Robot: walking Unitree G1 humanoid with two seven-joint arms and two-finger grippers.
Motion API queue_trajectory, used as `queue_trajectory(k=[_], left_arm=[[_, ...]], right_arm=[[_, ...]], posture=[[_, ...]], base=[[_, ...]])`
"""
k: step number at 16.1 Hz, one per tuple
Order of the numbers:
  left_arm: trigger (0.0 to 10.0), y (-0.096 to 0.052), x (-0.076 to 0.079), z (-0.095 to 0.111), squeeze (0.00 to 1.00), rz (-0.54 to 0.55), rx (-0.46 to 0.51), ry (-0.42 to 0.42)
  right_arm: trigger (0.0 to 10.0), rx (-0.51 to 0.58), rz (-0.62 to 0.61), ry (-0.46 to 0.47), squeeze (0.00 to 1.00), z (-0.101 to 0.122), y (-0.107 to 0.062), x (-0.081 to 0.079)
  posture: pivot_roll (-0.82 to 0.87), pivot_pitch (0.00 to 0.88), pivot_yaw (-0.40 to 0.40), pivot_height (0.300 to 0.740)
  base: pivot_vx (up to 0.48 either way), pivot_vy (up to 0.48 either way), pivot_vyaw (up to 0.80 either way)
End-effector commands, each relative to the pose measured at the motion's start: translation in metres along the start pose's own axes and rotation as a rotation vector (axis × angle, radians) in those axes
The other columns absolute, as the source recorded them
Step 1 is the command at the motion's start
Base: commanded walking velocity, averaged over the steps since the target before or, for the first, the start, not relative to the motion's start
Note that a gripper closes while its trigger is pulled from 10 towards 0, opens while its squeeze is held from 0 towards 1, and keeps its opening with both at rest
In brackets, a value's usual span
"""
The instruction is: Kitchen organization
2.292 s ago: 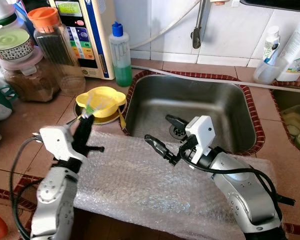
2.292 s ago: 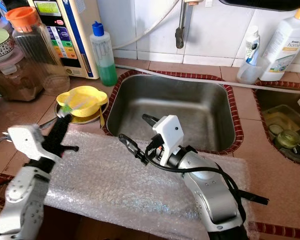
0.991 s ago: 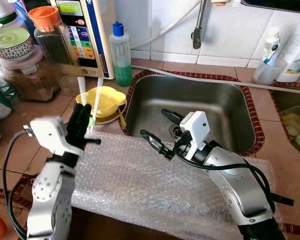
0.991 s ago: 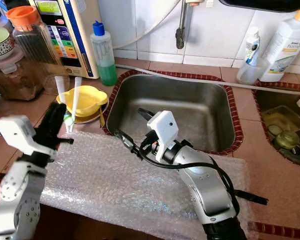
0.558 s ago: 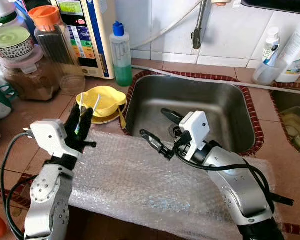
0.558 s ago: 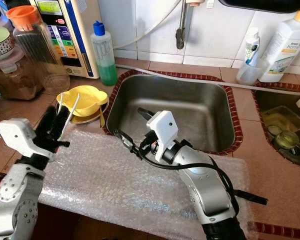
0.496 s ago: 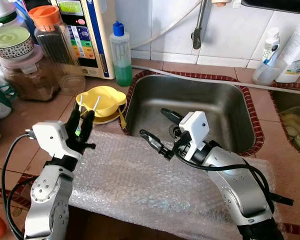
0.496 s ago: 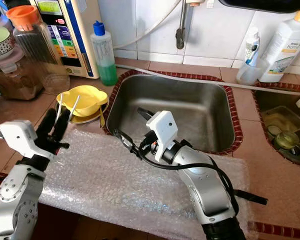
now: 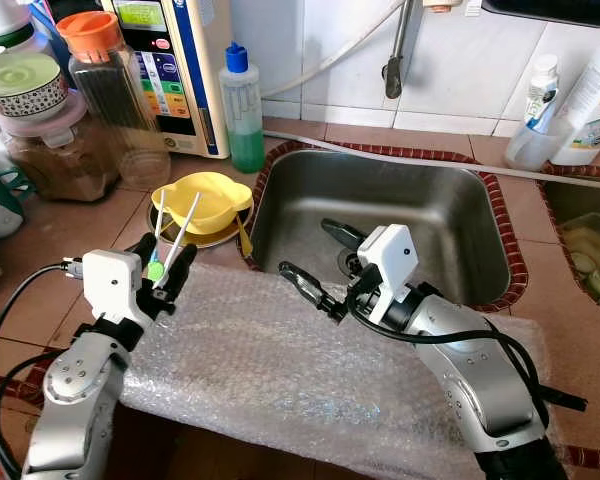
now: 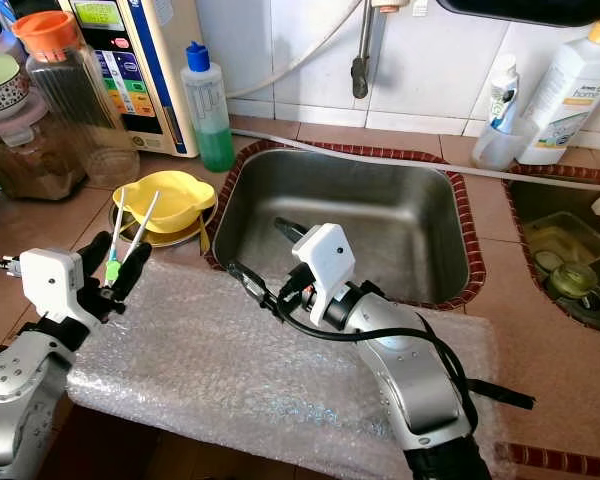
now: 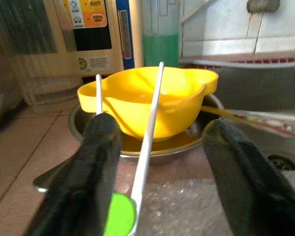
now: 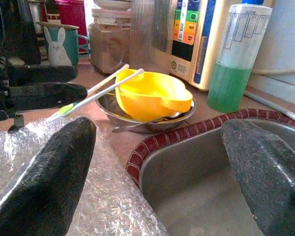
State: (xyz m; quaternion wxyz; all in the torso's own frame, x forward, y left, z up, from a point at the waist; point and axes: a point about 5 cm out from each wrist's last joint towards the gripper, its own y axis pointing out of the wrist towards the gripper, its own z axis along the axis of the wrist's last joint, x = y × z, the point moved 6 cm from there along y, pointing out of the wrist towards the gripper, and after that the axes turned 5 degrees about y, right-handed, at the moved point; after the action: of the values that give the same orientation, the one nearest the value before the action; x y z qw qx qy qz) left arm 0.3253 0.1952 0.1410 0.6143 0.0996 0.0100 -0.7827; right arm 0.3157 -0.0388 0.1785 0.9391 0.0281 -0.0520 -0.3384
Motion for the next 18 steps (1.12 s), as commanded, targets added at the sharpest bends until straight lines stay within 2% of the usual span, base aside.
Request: queue_trajectory(k=[1,11,12,13,16,17,18], left_arm=[[10.0,-0.003,0.001,-0.009,1.0,-0.018,-0.034,0.012],[10.0,0.001,-0.001,-0.024,1.0,0.004,-0.095,0.1],[10.0,0.003,0.0,-0.025,0.75,-0.003,-0.1,0.101],[10.0,0.004,0.002,-0.028,0.0,-0.009,-0.113,0.105],[10.0,0.006,0.002,-0.031,0.0,-0.005,-0.124,0.109],[4.7,0.006,0.002,-0.032,0.0,-0.004,-0.127,0.107],[4.7,0.007,0.002,-0.033,0.0,-0.006,-0.13,0.106]], right_arm=[[10.0,0.002,0.017,0.004,0.0,0.001,-0.001,-0.004],[10.0,-0.001,0.014,0.005,0.0,0.0,-0.003,-0.006],[10.0,-0.001,0.014,0.005,0.0,0.0,-0.002,-0.006],[10.0,0.0,0.013,0.005,0.0,0.0,-0.002,-0.007],[10.0,0.001,0.012,0.005,0.0,0.001,-0.002,-0.006],[10.0,0.001,0.012,0.005,0.0,0.001,-0.002,-0.007],[10.0,0.001,0.011,0.006,0.0,0.001,-0.002,-0.007]], posture=[[-0.15,0.128,0.046,0.74],[-0.15,0.133,0.048,0.74],[-0.16,0.133,0.048,0.74],[-0.16,0.133,0.049,0.74],[-0.16,0.134,0.049,0.74],[-0.16,0.135,0.05,0.74],[-0.16,0.135,0.05,0.74]], base=[[0.0,0.0,0.0],[0.0,0.0,0.0],[0.0,0.0,0.0],[0.0,0.0,0.0],[0.0,0.0,0.0],[0.0,0.0,0.0],[0.0,0.0,0.0]])
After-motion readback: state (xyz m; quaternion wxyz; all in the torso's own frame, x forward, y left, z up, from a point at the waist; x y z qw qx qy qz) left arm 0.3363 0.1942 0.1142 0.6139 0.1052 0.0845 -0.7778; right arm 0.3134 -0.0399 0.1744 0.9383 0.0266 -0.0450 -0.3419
